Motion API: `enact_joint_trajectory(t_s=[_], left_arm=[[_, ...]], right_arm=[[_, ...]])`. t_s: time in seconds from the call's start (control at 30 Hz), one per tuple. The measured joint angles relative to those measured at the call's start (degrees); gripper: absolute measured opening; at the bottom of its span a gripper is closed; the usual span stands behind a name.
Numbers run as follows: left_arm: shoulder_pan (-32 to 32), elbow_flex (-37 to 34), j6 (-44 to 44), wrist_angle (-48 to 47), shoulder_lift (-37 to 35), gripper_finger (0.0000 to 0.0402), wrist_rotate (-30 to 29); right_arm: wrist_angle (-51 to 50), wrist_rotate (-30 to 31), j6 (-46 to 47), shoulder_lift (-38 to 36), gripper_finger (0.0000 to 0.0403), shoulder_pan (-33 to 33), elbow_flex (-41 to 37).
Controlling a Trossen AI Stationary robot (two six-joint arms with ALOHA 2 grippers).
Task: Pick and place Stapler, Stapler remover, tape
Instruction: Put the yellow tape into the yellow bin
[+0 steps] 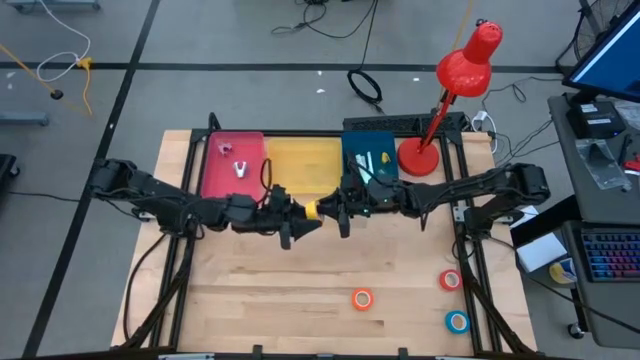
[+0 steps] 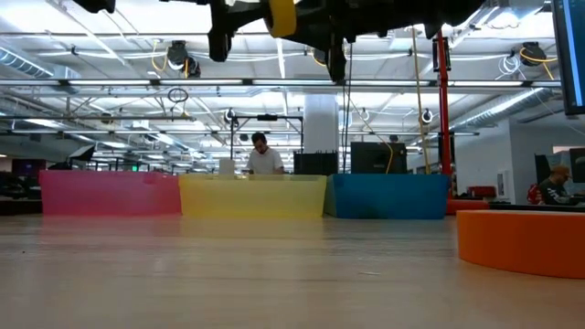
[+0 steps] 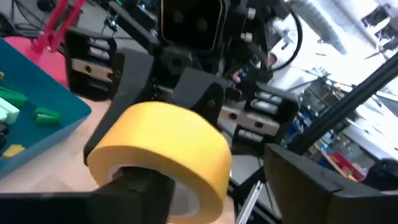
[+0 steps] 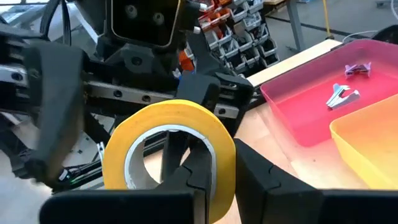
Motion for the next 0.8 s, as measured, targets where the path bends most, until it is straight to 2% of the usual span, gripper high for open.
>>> enact_joint_trajectory(t_s=[0.1, 0.2, 0.23, 0.37, 0.5, 0.57, 0.7, 0.8], left_arm=[[0.39, 0.09, 0.12, -0.35, 0.05, 0.0161, 2.79], [1.16, 0.20, 0.91, -3.28, -0.29, 0.0056, 6.54], [1.16, 0.20, 1.92, -5.46, -0.92, 0.0038, 7.42], [2.33, 0.28, 2.84, -13.88, -2.90, 0.0038, 7.90], [4.61, 0.30, 3.25, -23.41, -5.78, 0.0038, 6.75], [5.82, 0.15, 3.85, -28.49, -7.47, 0.0038, 3.97], [10.67, 0.20, 6.41, -33.78, -9.63, 0.0038, -6.36], [16.71, 0.20, 8.62, -34.36, -9.75, 0.0038, -8.60]], right_arm=[[-0.21, -0.40, -1.18, -0.11, 0.0040, -0.40, 0.03], [-2.10, -2.74, -2.00, -0.12, 0.0081, -0.76, 0.04], [-3.18, -4.93, -1.91, -0.04, 0.0096, -1.04, 0.02], [-8.59, -17.69, 0.33, -0.09, 0.0150, -1.71, 0.02], [-15.88, -31.16, 3.93, -0.04, 0.0180, -1.72, -0.02], [-19.12, -34.79, 5.75, -0.07, 0.0186, -1.61, -0.02], [-22.23, -38.78, 7.47, -0.04, 0.0184, -0.55, -0.04], [-22.30, -38.92, 7.55, -0.05, 0.0177, 0.48, -0.04]])
